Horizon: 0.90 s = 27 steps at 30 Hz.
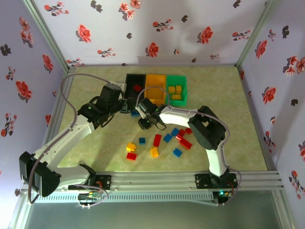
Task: Sort the legos into containers by color
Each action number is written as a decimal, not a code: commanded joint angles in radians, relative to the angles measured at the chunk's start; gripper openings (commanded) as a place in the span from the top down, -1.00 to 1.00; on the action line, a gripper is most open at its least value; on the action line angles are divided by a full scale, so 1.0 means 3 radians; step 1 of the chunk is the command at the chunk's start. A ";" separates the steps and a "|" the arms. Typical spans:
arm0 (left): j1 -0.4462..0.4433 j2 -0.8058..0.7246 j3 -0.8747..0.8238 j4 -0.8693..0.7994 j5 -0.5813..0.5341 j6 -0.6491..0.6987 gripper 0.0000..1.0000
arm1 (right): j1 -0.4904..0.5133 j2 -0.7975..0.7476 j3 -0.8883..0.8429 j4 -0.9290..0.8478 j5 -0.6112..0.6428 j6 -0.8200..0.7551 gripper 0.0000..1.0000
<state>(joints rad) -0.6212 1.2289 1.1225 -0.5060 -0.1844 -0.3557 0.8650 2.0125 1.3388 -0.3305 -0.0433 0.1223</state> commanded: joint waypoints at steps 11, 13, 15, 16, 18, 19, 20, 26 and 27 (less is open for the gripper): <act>0.0025 -0.0128 -0.0128 0.0062 -0.0080 0.0002 -0.55 | -0.0263 -0.0336 0.0516 -0.0558 0.0263 0.0027 0.50; 0.0024 -0.0136 -0.0180 0.0092 -0.0081 -0.0034 -0.54 | -0.0358 -0.0348 0.0606 -0.0590 0.0267 0.0021 0.51; 0.0020 -0.0147 -0.0229 0.0130 -0.0080 -0.0070 -0.54 | -0.0444 -0.0344 0.0700 -0.0598 0.0272 0.0009 0.51; 0.0020 -0.0149 -0.0247 0.0141 -0.0076 -0.0082 -0.54 | -0.0491 -0.0329 0.0751 -0.0603 0.0276 -0.0002 0.51; 0.0020 -0.0150 -0.0267 0.0139 -0.0075 -0.0102 -0.54 | -0.0575 -0.0286 0.0853 -0.0611 0.0277 -0.0022 0.51; 0.0015 -0.0150 -0.0275 0.0145 -0.0075 -0.0112 -0.54 | -0.0618 -0.0250 0.0915 -0.0611 0.0277 -0.0038 0.50; 0.0015 -0.0155 -0.0282 0.0148 -0.0075 -0.0119 -0.53 | -0.0649 -0.0214 0.0963 -0.0611 0.0282 -0.0049 0.50; 0.0000 -0.0154 -0.0301 0.0146 -0.0075 -0.0133 -0.54 | -0.0822 0.0080 0.1374 -0.0621 0.0277 -0.0108 0.47; -0.0004 -0.0152 -0.0295 0.0147 -0.0075 -0.0133 -0.53 | -0.0850 0.0139 0.1449 -0.0626 0.0270 -0.0120 0.46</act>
<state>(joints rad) -0.6216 1.2037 1.0443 -0.4797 -0.1844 -0.3828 0.6250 1.9999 1.7191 -0.4988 0.0269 0.1104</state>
